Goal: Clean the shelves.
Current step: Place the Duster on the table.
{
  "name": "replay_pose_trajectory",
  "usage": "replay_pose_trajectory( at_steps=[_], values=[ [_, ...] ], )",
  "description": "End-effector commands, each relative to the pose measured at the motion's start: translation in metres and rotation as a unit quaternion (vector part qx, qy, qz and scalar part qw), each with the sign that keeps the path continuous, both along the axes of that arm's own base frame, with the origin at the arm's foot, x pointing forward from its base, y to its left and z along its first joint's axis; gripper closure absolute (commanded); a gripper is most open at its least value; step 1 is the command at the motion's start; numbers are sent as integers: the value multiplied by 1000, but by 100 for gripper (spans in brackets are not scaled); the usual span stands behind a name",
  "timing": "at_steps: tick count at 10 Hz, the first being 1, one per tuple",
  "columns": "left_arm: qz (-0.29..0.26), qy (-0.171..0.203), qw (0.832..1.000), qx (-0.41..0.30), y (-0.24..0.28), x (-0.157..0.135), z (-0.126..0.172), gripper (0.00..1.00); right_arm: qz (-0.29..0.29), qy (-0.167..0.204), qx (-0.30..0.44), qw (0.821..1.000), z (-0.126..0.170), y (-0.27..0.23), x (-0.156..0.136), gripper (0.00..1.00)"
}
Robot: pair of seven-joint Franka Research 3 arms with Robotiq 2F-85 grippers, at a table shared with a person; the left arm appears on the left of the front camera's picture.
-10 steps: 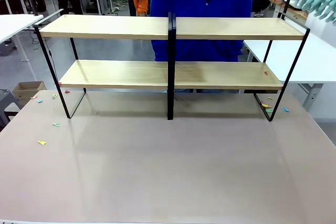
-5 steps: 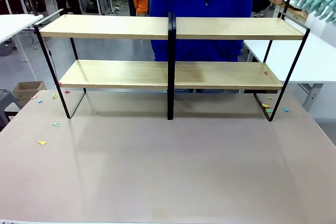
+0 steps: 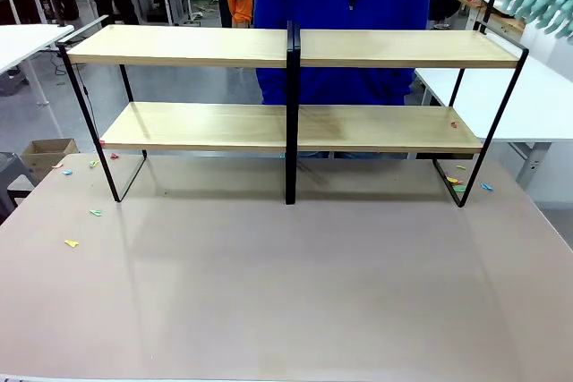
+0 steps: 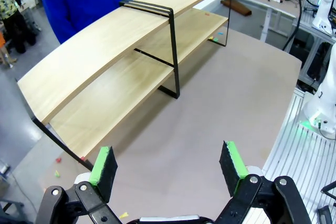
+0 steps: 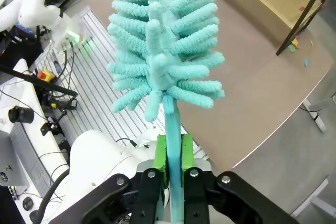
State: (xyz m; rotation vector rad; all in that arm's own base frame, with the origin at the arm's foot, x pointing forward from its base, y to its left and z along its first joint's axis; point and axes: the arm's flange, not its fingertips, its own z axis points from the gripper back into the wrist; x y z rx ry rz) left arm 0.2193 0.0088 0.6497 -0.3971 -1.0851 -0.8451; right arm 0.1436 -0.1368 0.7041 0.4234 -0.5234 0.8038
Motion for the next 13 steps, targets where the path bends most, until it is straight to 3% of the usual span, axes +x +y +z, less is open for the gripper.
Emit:
replay_pose_trajectory(
  at_steps=[1,2,4,5,7,8,11,12,13],
  values=[
    [-75,53,996,8,-32,2,-19,0,102,53,-67,991,-24,39,20,88],
    [-136,124,983,2,-47,-4,-54,0,148,89,-94,980,-57,68,36,88],
    [-166,245,955,7,-59,-20,-147,0,178,141,-96,969,-120,108,61,88],
    [-194,312,930,-17,-74,-25,-201,0,198,167,-89,962,-155,132,70,88],
    [-122,407,900,-97,-112,-23,-286,0,245,241,-86,935,-212,165,88,88],
    [-54,430,889,-148,-120,-21,-312,0,228,257,-98,934,-232,169,104,88],
    [42,453,855,-248,-114,-19,-342,0,195,282,-59,938,-283,163,154,88],
    [-9,478,863,-165,-68,126,-216,0,179,289,-57,939,-296,159,167,88],
    [-9,478,863,-165,-68,126,-216,0,165,304,-54,937,-307,155,179,88]
  ],
)
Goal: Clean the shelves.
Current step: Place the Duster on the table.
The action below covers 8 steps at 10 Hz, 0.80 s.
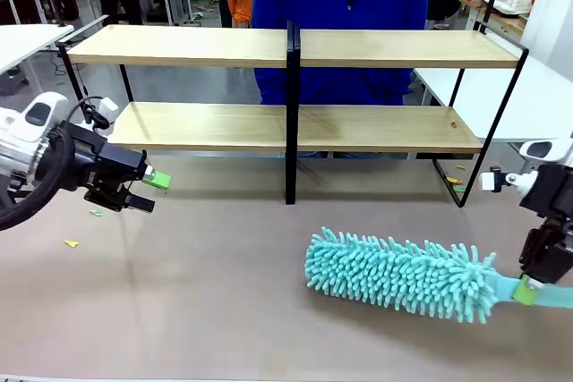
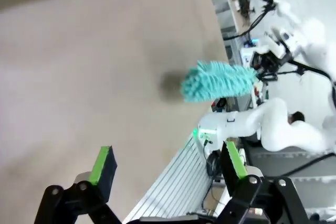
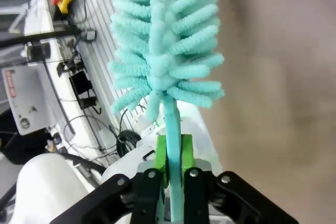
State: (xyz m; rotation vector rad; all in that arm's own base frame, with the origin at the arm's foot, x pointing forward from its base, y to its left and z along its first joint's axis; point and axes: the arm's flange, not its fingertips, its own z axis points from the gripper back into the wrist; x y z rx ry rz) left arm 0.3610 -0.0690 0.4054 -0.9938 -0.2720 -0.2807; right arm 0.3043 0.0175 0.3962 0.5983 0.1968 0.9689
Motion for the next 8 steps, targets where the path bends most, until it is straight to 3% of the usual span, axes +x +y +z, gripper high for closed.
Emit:
replay_pose_trajectory(
  at_steps=[1,4,5,6,7,8],
  values=[
    [-33,-20,999,4,10,-15,28,0,-9,5,3,1000,-7,0,26,88],
    [-33,-20,999,4,10,-15,28,0,-78,-73,-92,990,8,-29,43,0],
    [-33,-20,999,4,10,-15,28,0,-148,-154,-124,969,24,-49,45,0],
    [-33,-20,999,4,10,-15,28,0,-228,-235,-108,939,48,-67,39,0],
    [-33,-20,999,4,10,-15,28,0,-272,-280,-49,919,76,-81,22,6],
    [-33,-20,999,4,10,-15,28,0,-242,-216,28,945,100,-83,-5,0]
  ],
)
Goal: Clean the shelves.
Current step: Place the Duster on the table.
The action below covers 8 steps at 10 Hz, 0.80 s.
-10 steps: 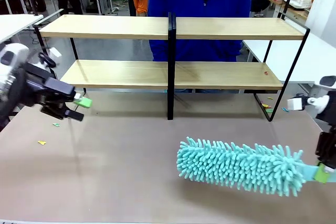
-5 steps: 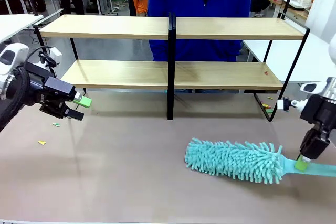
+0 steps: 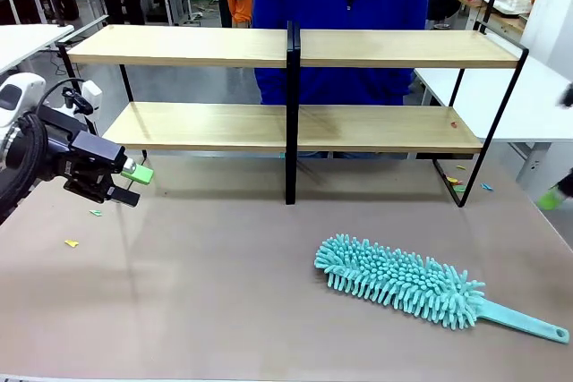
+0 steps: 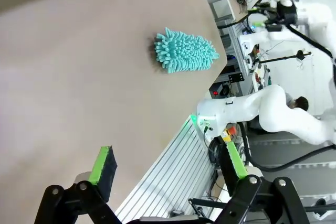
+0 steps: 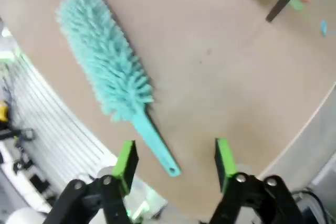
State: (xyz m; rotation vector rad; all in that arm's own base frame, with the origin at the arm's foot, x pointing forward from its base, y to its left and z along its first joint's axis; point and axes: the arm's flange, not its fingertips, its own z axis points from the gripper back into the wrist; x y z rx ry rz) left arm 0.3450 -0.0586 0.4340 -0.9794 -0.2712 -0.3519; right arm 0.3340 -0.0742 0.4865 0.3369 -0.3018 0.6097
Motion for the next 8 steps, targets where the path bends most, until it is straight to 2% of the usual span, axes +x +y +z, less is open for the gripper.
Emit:
replay_pose_trajectory(
  at_steps=[1,2,3,4,8],
  values=[
    [-4,-3,1000,-6,-1,1,-1,0,47,41,118,991,18,11,-59,0],
    [-4,-3,1000,-6,-1,1,-1,0,65,113,155,979,12,15,-79,0],
    [-4,-3,1000,-6,-1,1,-1,0,51,140,188,971,0,20,-92,0],
    [-4,-3,1000,-6,-1,1,-1,0,44,39,104,993,20,6,-61,0],
    [-4,-3,1000,-6,-1,1,-1,0,44,39,104,993,20,6,-61,0]
  ],
)
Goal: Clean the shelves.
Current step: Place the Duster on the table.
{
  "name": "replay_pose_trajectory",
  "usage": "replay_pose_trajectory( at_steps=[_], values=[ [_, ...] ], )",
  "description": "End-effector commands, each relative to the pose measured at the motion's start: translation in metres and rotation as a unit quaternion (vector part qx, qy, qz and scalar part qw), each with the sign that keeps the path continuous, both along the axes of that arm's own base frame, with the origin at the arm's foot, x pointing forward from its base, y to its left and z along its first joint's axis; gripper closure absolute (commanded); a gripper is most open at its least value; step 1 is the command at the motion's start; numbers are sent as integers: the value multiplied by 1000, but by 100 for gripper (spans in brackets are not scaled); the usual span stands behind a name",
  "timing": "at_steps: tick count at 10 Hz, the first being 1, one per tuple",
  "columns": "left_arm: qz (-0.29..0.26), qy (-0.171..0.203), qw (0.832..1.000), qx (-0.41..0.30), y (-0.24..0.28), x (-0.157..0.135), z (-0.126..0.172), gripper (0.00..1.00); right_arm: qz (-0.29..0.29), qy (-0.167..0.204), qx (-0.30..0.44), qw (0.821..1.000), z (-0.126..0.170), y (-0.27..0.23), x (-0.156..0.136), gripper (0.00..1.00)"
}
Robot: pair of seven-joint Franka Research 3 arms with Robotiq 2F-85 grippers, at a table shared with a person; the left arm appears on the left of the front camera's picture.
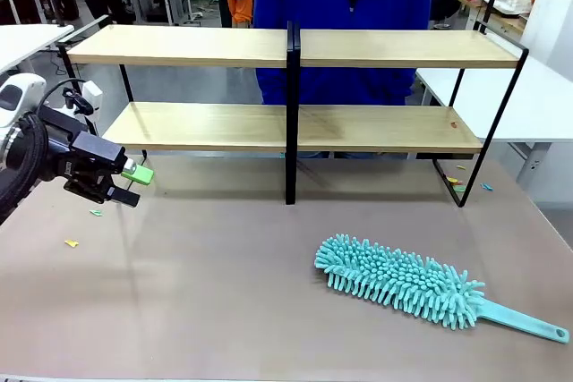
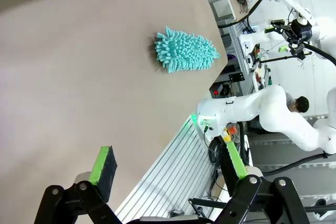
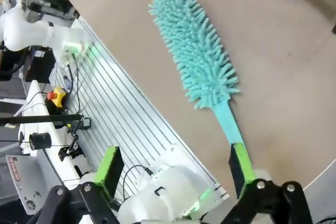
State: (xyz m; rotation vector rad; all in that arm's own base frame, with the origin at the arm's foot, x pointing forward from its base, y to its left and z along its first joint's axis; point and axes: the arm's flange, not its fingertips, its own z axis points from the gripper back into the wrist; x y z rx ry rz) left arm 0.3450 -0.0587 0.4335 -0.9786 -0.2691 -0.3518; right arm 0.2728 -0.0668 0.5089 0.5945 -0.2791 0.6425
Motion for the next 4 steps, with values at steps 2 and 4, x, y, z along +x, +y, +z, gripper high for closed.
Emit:
replay_pose_trajectory(
  at_steps=[2,4],
  values=[
    [-4,-4,1000,-7,-1,1,0,0,3,-3,-10,1000,-2,-2,0,0],
    [-4,-4,1000,-7,-1,1,0,0,3,-3,-10,1000,-2,-2,0,0]
  ],
)
